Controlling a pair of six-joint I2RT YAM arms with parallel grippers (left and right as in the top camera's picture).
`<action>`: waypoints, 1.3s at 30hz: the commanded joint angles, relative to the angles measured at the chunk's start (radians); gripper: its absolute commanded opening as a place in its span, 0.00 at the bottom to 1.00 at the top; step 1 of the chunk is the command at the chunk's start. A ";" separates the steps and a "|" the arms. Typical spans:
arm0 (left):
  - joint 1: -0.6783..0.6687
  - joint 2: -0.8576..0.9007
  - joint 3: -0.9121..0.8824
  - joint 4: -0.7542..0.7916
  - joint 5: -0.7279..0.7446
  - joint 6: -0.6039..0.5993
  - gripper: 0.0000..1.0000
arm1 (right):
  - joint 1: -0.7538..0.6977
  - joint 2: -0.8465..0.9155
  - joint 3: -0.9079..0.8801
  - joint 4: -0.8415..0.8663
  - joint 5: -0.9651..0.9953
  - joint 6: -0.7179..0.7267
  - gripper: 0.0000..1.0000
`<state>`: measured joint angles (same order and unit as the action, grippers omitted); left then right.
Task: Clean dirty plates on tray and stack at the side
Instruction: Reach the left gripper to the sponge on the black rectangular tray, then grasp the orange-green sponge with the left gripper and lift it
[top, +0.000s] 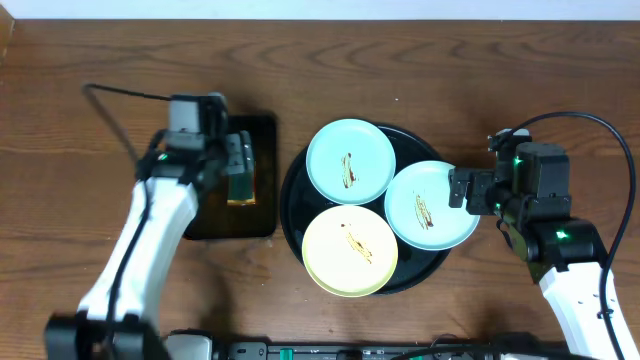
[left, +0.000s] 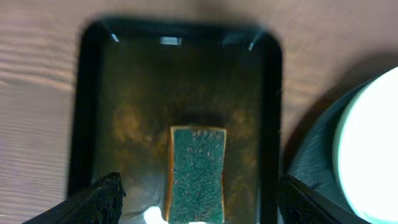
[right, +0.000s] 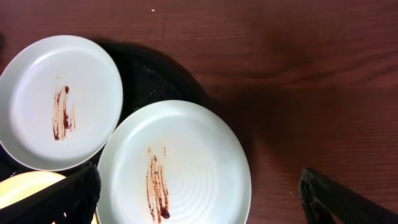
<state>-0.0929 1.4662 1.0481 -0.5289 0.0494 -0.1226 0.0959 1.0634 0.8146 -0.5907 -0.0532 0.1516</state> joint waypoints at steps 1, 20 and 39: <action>-0.011 0.110 0.019 0.000 -0.038 -0.022 0.79 | 0.008 0.001 0.021 -0.002 -0.004 -0.010 0.99; -0.026 0.320 0.013 -0.003 -0.002 -0.025 0.56 | 0.008 0.001 0.021 -0.005 -0.004 -0.010 0.99; -0.026 0.323 -0.016 -0.005 -0.002 -0.025 0.08 | 0.005 0.003 0.021 -0.066 0.131 0.043 0.99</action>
<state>-0.1162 1.7786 1.0477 -0.5274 0.0467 -0.1532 0.0959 1.0634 0.8146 -0.6388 -0.0238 0.1570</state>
